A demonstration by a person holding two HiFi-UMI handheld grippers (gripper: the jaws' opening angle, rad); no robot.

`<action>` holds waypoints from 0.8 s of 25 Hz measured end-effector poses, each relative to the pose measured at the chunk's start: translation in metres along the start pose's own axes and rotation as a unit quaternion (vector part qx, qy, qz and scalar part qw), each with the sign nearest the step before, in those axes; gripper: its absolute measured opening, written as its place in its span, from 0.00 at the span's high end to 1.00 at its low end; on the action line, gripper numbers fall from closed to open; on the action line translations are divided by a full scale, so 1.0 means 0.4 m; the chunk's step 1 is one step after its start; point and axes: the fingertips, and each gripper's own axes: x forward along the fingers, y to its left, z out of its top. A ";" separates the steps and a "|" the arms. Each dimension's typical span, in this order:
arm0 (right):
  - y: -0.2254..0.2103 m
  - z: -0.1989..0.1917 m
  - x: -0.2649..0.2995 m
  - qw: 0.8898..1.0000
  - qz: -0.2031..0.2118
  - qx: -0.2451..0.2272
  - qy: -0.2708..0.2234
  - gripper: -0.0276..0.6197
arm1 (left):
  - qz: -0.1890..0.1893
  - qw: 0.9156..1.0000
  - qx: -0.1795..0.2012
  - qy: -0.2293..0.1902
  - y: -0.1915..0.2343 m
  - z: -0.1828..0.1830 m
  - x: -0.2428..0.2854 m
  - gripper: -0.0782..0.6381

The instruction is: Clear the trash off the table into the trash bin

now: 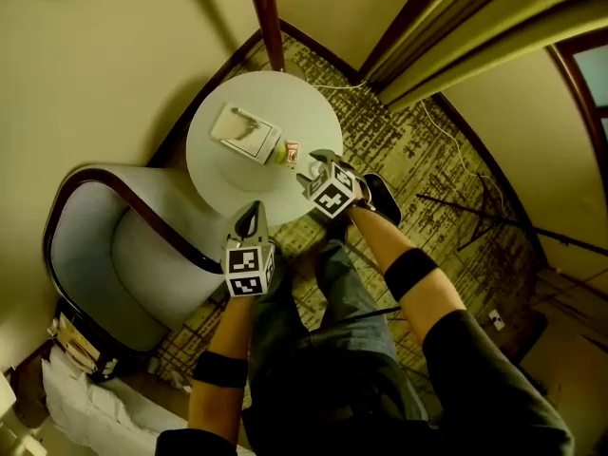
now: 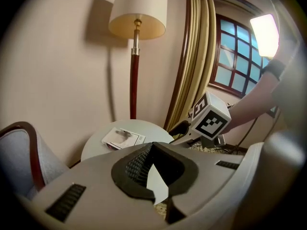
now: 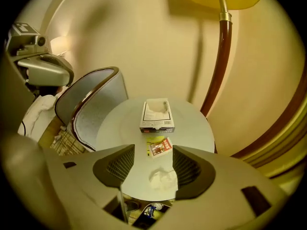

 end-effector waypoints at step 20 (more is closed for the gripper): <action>-0.035 -0.050 0.306 0.990 0.070 -0.113 0.055 0.48 | 0.016 0.998 -0.054 0.010 0.050 -0.057 0.214 0.89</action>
